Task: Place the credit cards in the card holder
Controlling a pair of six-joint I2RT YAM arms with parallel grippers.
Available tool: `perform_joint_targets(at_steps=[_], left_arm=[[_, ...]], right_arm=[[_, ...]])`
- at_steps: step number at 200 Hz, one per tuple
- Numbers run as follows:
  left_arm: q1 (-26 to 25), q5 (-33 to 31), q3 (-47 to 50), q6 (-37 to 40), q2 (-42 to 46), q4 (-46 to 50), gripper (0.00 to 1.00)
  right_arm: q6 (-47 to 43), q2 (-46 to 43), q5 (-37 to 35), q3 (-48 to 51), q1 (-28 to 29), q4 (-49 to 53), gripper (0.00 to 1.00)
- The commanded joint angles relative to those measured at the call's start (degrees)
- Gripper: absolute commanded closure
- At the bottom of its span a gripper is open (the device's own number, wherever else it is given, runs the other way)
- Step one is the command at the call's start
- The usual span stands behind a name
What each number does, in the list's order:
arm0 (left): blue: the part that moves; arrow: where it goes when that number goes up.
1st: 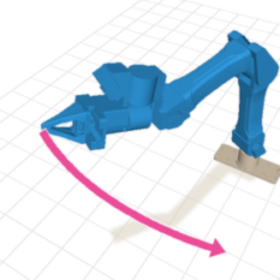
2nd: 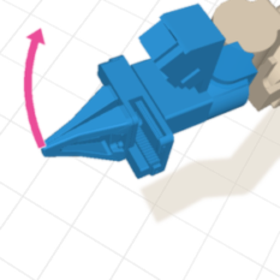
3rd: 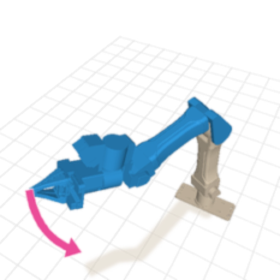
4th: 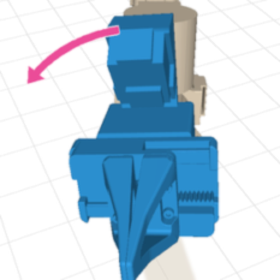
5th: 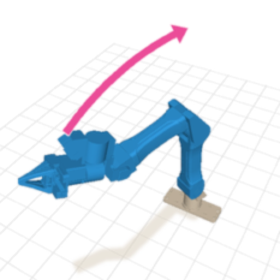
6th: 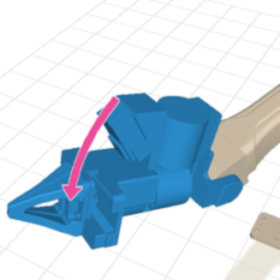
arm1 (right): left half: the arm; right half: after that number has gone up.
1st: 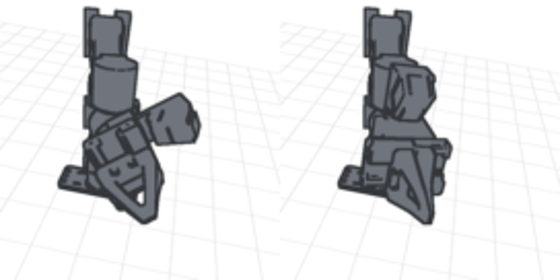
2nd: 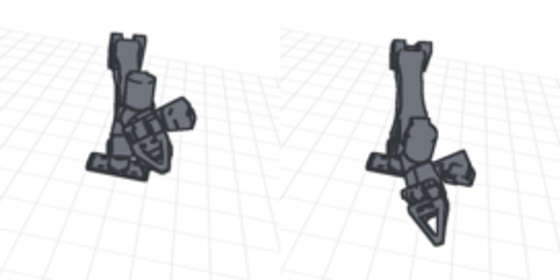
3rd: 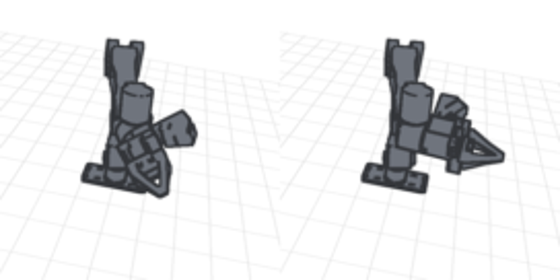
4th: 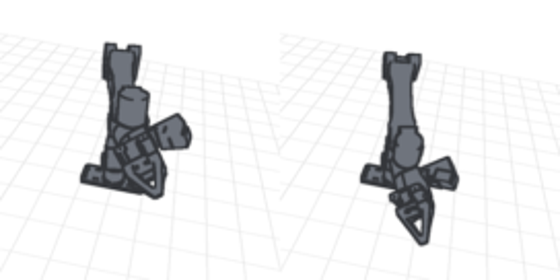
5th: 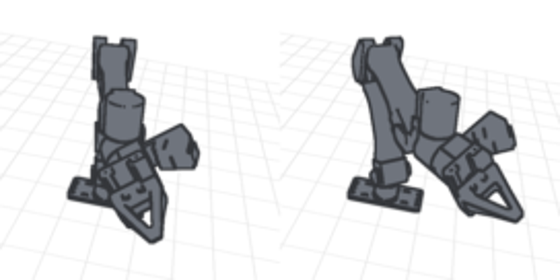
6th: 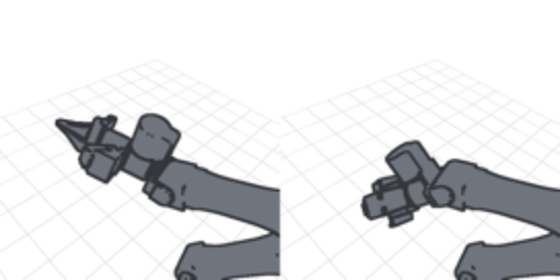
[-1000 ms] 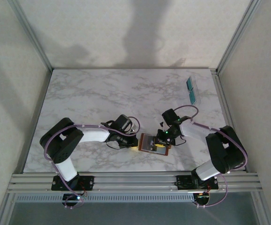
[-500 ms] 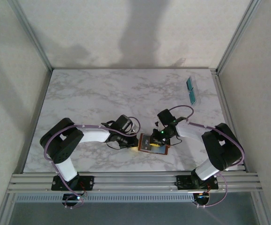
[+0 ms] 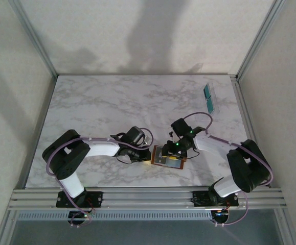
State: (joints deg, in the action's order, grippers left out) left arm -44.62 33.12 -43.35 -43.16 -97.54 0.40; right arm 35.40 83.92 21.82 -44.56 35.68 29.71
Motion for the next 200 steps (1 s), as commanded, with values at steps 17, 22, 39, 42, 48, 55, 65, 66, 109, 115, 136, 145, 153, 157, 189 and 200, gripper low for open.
perform_joint_targets(at_steps=[17, 22, 39, 42, 48, 55, 65, 66, 109, 115, 136, 145, 153, 157, 189, 200], left_arm=[[-0.9, -2.2, 1.9, -1.9, 3.1, -0.5, 0.96], [-0.9, -2.5, 1.8, -1.6, 3.3, -0.1, 0.95], [-0.9, -3.3, 1.6, -1.6, 4.3, 0.6, 0.91], [-0.9, -3.3, 1.6, -1.7, 4.5, 0.6, 0.9], [-1.0, -3.2, 1.4, -1.8, 4.8, 0.6, 0.89], [-0.9, -3.3, 1.0, -1.8, 4.9, 0.7, 0.87], [-0.9, -3.9, 0.5, -1.5, 5.1, 1.1, 0.8], [-0.9, -4.0, 0.5, -1.5, 5.1, 1.1, 0.8], [-0.9, -4.9, -1.6, -1.3, 3.1, 0.6, 0.65], [-0.9, -5.2, -2.1, -1.1, 2.6, 1.1, 0.64], [-1.0, -5.2, -2.9, -1.6, 1.6, 0.1, 0.58], [-0.9, -4.5, -3.1, -2.0, 1.3, -0.7, 0.57], [-0.9, -4.3, -3.4, -2.0, 1.0, -1.0, 0.57], [-0.9, -4.2, -3.6, -2.0, 0.8, -1.0, 0.57], [-0.9, -3.7, -3.5, -2.9, 0.3, -2.1, 0.53], [-0.9, -3.2, -3.9, -2.8, -0.3, -2.3, 0.53]], right_arm=[[-3.2, -6.6, -8.1, -1.9, 0.2, 10.7, 0.52], [-3.4, -7.2, -9.2, -1.9, 0.1, 11.7, 0.51], [-3.5, -8.7, -14.0, -2.7, 0.0, 16.3, 0.49], [-3.4, -8.9, -14.9, -2.8, 0.0, 17.0, 0.49], [-3.1, -9.6, -16.1, -2.7, 0.0, 18.2, 0.49], [-3.1, -10.3, -17.1, -2.3, 0.0, 18.9, 0.48], [-3.3, -11.1, -18.0, -1.7, 0.0, 19.1, 0.48], [-3.4, -11.2, -18.1, -1.7, 0.0, 19.1, 0.48], [-4.1, -11.1, -22.8, 0.1, -0.2, 20.3, 0.47], [-4.2, -10.7, -22.8, 0.5, -0.4, 19.5, 0.5], [-4.4, -8.4, -21.5, 1.6, -1.0, 16.0, 0.55], [-4.1, -7.7, -19.0, 2.0, -1.0, 13.8, 0.54], [-4.0, -7.4, -16.4, 2.9, -1.0, 11.4, 0.49], [-4.0, -7.2, -15.3, 3.2, -1.0, 10.6, 0.46], [-4.4, -6.6, -16.6, 4.5, -1.2, 9.2, 0.36], [-4.6, -6.4, -15.8, 6.0, -1.8, 7.1, 0.4]])
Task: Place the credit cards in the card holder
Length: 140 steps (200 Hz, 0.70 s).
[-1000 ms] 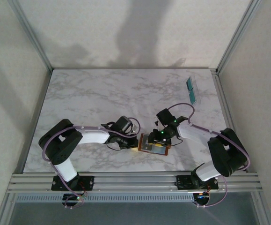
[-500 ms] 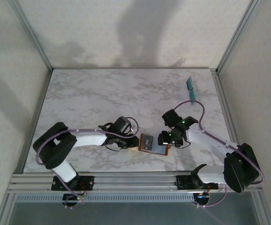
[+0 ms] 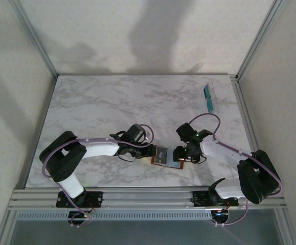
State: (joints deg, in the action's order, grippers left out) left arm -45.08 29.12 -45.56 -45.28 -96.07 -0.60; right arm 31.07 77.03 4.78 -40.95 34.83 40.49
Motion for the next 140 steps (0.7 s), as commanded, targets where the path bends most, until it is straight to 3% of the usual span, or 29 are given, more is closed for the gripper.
perform_joint_targets(at_steps=[1, 28, 58, 140], left_arm=[[-0.4, 0.8, -1.7, -0.7, -1.8, -1.3, 0.53], [-0.4, 1.0, -2.4, -1.0, -2.8, -1.7, 0.52], [-0.4, 1.1, -2.9, -0.3, -3.0, -1.0, 0.54], [1.3, -0.3, 5.4, -2.8, 7.4, -1.2, 0.83]], right_arm=[[-0.3, 0.5, 1.4, 2.5, -1.0, -3.7, 0.41], [-0.9, 1.2, 2.8, 3.3, -1.4, -6.5, 0.57], [-2.0, 2.3, 6.8, 5.0, -1.3, -11.9, 0.64], [-4.7, 8.6, 15.6, 0.9, 2.3, -22.0, 0.77]])
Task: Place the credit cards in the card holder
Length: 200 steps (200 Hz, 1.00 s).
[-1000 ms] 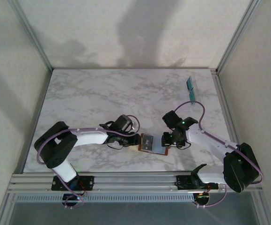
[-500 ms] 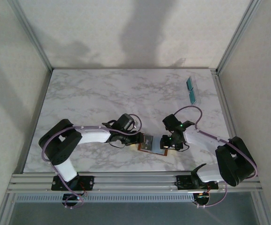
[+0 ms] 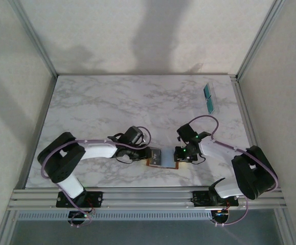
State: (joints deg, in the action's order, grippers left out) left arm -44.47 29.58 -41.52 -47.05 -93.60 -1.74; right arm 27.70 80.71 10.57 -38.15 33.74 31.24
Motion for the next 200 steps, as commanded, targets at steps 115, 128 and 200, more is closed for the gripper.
perform_joint_targets(at_steps=[115, 128, 200], left_arm=[[-0.1, -0.9, -1.7, -1.5, 6.9, -0.5, 0.72], [-0.3, -0.2, -3.3, -1.2, 5.8, -0.5, 0.67], [-2.6, 0.0, -10.7, -0.4, 1.3, 4.2, 0.59]], right_arm=[[2.9, 6.5, 4.2, -4.0, 7.4, -12.8, 0.65], [3.6, 4.7, 2.4, -3.1, 7.4, -11.5, 0.65], [4.4, -4.6, -3.9, 0.0, 6.8, -8.6, 0.55]])
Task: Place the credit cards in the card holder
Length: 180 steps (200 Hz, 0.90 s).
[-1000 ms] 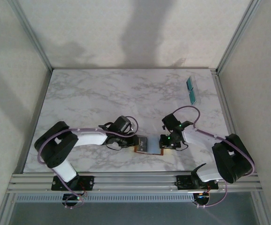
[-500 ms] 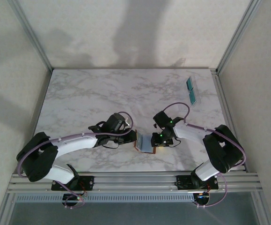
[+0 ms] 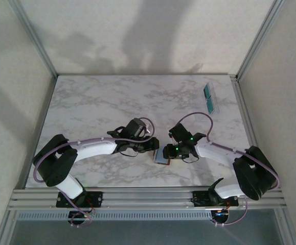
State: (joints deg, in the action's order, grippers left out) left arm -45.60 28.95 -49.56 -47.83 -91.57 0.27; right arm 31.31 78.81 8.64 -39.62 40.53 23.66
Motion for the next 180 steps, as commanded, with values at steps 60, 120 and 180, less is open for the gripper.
perform_joint_targets(at_steps=[60, 120, 180], left_arm=[[-2.6, -1.1, -4.1, -1.4, -3.0, 2.8, 0.61], [-3.0, 0.1, -5.6, -1.9, -6.5, 1.6, 0.64], [-3.5, 1.5, -7.7, -3.8, -9.7, 0.4, 0.59]], right_arm=[[1.7, -3.4, -4.1, 2.0, -2.3, 1.9, 0.56], [2.2, -6.2, -2.6, 4.3, -4.9, 1.8, 0.62], [2.2, -11.3, -1.7, 4.8, -7.1, 2.8, 0.66]])
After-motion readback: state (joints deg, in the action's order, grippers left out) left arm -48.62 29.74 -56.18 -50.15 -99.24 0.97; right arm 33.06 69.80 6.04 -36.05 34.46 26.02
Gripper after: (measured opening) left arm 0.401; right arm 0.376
